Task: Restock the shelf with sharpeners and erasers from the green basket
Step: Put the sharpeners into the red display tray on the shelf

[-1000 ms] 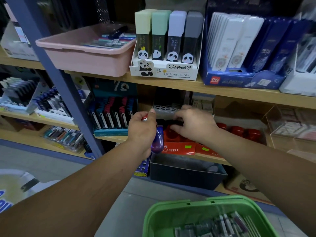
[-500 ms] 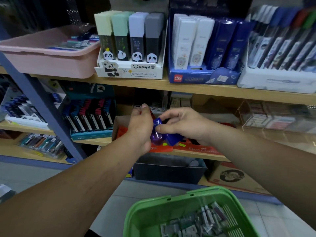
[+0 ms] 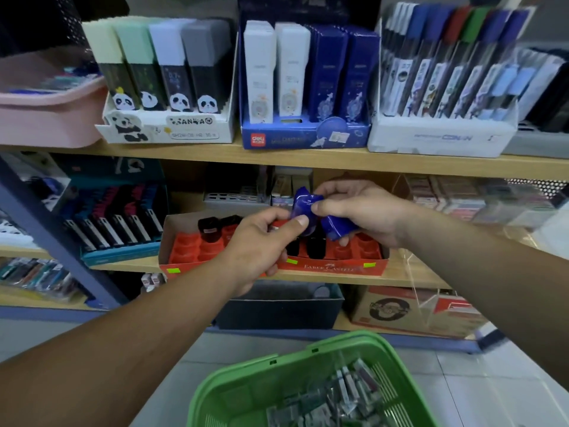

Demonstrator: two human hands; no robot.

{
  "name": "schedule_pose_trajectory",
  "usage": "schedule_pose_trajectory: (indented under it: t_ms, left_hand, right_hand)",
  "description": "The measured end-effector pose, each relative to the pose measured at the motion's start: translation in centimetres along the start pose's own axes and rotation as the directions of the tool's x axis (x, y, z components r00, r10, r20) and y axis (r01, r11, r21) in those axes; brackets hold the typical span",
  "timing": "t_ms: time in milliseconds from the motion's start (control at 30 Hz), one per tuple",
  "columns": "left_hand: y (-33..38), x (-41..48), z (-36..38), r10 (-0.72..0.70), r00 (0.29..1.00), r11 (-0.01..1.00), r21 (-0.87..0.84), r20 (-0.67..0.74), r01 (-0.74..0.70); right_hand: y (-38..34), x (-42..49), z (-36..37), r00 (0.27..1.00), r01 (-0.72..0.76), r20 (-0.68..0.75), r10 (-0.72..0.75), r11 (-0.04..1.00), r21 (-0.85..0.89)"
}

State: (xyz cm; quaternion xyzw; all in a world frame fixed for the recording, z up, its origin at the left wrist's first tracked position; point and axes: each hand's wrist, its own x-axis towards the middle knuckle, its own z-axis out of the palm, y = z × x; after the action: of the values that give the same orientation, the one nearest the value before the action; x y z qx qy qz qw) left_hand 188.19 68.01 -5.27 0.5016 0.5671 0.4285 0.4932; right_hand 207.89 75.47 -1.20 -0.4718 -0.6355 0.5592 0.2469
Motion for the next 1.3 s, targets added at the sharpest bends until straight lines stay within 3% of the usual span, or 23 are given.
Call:
schedule_pose_trajectory:
  t_ms: [167,267,367,467,733,833,933,1067,1167,1300]
  left_hand:
    - [-0.3,0.4,0.8,0.026,1.0,0.997,0.07,0.002,-0.026]
    - [-0.6,1.0,1.3,-0.019,1.0,0.997,0.076,-0.006,0.019]
    - [-1.2,1.5,1.1,-0.11,0.991,0.994,-0.021,0.07,0.111]
    - [-1.7,1.2,0.7,-0.098,0.994,0.995,-0.014,0.052,0.099]
    - [-1.2,-0.5,-1.9,-0.151,0.988,0.987,-0.059,-0.031,0.149]
    - [-1.4,-1.6,-4.6,-0.229,0.972,0.97,0.066,-0.048,0.232]
    - [-2.4,-2.2,-7.7,-0.233,0.961,0.943,0.208,-0.149,0.261]
    - [-3.6,-2.5,-10.5,-0.218,0.943,0.954,0.149,-0.252,0.26]
    - [-3.8,-2.5,-11.0,-0.224,0.946,0.968,0.062,-0.235,0.244]
    - [-3.9,-2.2,-10.5,-0.2,0.963,0.978,0.028,-0.182,0.209]
  right_hand:
    - [-0.7,-1.0,-1.4,1.0,0.011,0.009,-0.009,0.987,-0.161]
    - [-0.4,-0.9,-2.8,0.996,-0.055,-0.082,0.032,0.952,-0.3]
    - [0.4,-1.0,-4.3,0.978,-0.131,-0.189,0.083,0.958,-0.257]
    - [1.1,-1.2,-4.5,0.962,-0.134,-0.256,0.092,0.979,-0.152]
    - [0.1,1.6,2.8,0.982,0.085,-0.156,-0.107,0.986,-0.143]
    - [-0.4,3.0,6.1,0.983,0.136,-0.098,-0.156,0.974,-0.18]
    - [-0.9,4.2,9.0,0.985,0.143,-0.05,-0.166,0.94,-0.31]
    - [-1.1,5.3,10.2,0.985,0.072,-0.088,-0.147,0.823,-0.563]
    - [-0.7,5.7,9.8,0.996,0.044,-0.041,-0.084,0.808,-0.588]
    - [-0.2,5.5,9.4,0.994,0.082,0.008,-0.109,0.691,-0.718]
